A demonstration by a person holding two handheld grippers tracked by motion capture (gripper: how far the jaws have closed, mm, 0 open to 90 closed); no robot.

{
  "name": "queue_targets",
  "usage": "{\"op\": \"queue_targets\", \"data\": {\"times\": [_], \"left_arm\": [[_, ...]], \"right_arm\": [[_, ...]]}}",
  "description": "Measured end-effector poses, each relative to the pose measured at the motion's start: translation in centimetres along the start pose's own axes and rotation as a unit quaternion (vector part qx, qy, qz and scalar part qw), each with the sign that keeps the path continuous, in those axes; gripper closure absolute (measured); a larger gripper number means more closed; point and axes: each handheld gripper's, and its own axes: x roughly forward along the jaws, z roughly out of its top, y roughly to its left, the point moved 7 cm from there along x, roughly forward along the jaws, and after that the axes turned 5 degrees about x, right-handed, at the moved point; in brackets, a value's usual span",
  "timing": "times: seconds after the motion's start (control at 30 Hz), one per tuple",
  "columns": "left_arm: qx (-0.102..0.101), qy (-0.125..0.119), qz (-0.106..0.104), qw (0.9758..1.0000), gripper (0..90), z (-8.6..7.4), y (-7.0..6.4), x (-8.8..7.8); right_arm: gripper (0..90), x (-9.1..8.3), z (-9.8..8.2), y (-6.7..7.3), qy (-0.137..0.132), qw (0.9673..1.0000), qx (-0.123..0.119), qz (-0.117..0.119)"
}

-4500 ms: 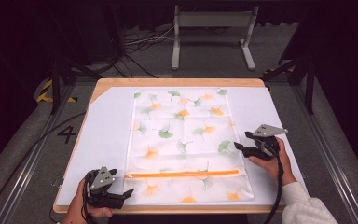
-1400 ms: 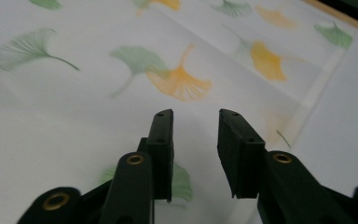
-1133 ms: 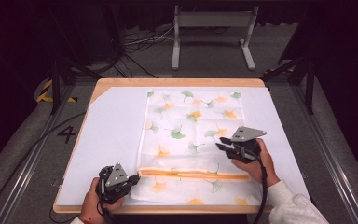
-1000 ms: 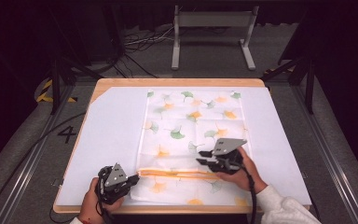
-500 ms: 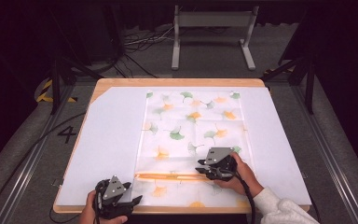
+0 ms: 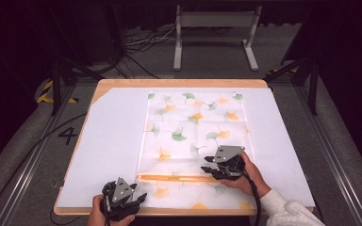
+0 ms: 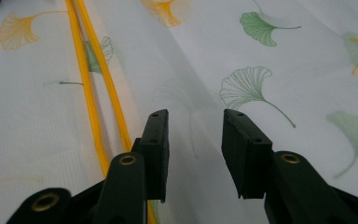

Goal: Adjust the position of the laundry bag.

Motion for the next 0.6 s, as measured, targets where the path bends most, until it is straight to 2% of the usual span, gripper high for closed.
{"op": "queue_targets", "data": {"times": [0.07,0.13,0.23,0.3,0.4,0.47,0.6], "left_arm": [[0.007,0.001,-0.004,1.0,71.3,0.1,-0.3,0.0],[0.009,0.001,-0.011,0.9999,74.3,0.1,-0.3,0.0],[-0.021,-0.009,-0.031,0.9993,86.5,0.0,0.4,0.0],[-0.02,-0.01,-0.037,0.9991,88.3,0.0,0.6,-0.1],[0.0,-0.012,-0.034,0.9994,88.6,0.2,0.4,-0.3],[0.024,-0.023,-0.024,0.9992,88.6,0.5,0.5,-0.8],[0.035,-0.032,-0.02,0.9987,88.6,0.7,0.4,-1.1]], "right_arm": [[61.0,0.0,0.0,0.2,0.0,1.0,-0.001,0.004],[60.7,0.1,0.0,0.2,0.0,1.0,-0.004,0.005],[60.7,0.1,0.0,0.3,0.003,1.0,-0.004,0.009],[60.5,0.1,0.0,0.4,0.002,0.9999,-0.005,0.009],[59.9,0.1,0.2,0.4,-0.001,0.9999,-0.005,0.01],[59.8,0.1,0.4,0.4,-0.004,0.9999,0.0,0.01],[61.9,0.2,2.5,1.0,-0.029,0.9993,0.016,0.018]]}}
